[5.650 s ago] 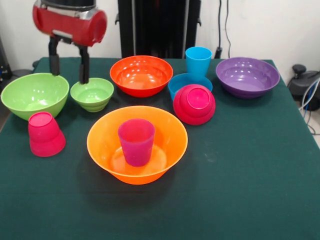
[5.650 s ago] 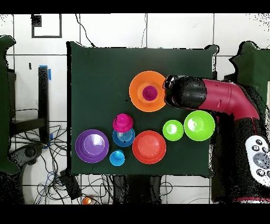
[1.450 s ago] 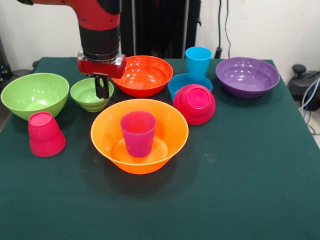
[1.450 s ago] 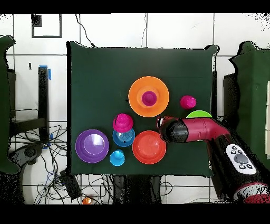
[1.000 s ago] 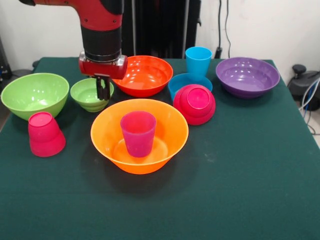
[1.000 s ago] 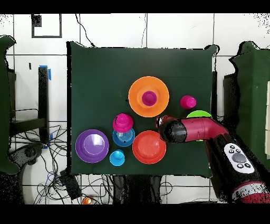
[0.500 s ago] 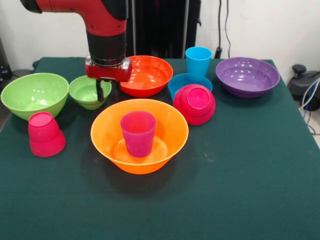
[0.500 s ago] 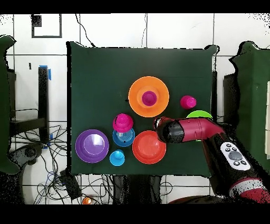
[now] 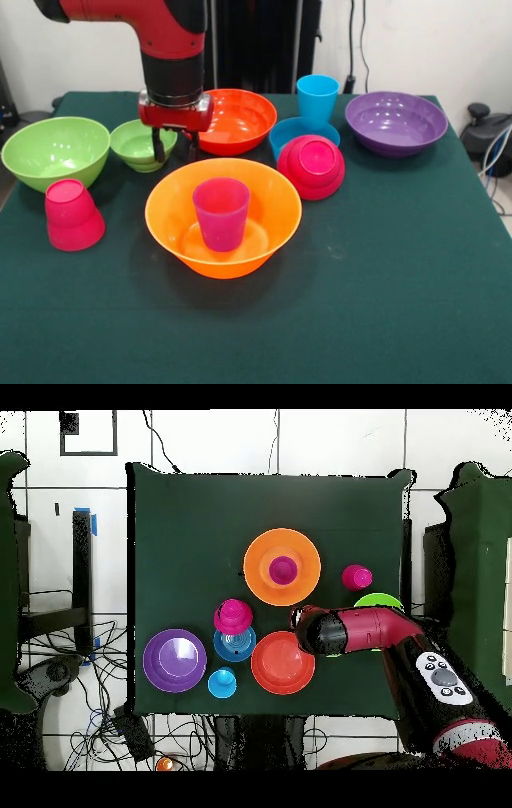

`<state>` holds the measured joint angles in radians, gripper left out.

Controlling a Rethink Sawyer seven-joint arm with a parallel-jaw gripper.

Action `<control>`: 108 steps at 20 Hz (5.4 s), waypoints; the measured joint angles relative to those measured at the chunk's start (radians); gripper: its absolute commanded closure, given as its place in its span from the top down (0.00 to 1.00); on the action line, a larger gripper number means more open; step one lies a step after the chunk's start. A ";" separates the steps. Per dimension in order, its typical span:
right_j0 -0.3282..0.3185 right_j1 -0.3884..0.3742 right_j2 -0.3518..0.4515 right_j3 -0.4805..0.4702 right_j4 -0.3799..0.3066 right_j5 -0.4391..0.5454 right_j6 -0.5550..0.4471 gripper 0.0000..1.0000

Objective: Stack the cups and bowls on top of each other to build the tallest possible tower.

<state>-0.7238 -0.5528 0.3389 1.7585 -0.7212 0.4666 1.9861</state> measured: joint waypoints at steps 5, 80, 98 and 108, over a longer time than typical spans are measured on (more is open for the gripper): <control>0.000 -0.015 0.000 0.000 0.000 0.008 0.000 1.00; 0.138 0.025 -0.133 0.167 -0.165 -0.262 0.003 0.00; -0.113 -0.165 0.003 0.261 -0.063 -0.180 0.001 0.00; -0.390 -0.355 0.283 0.276 0.179 0.022 -0.018 0.00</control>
<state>-1.1135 -0.9082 0.6218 2.0345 -0.5421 0.4886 1.9684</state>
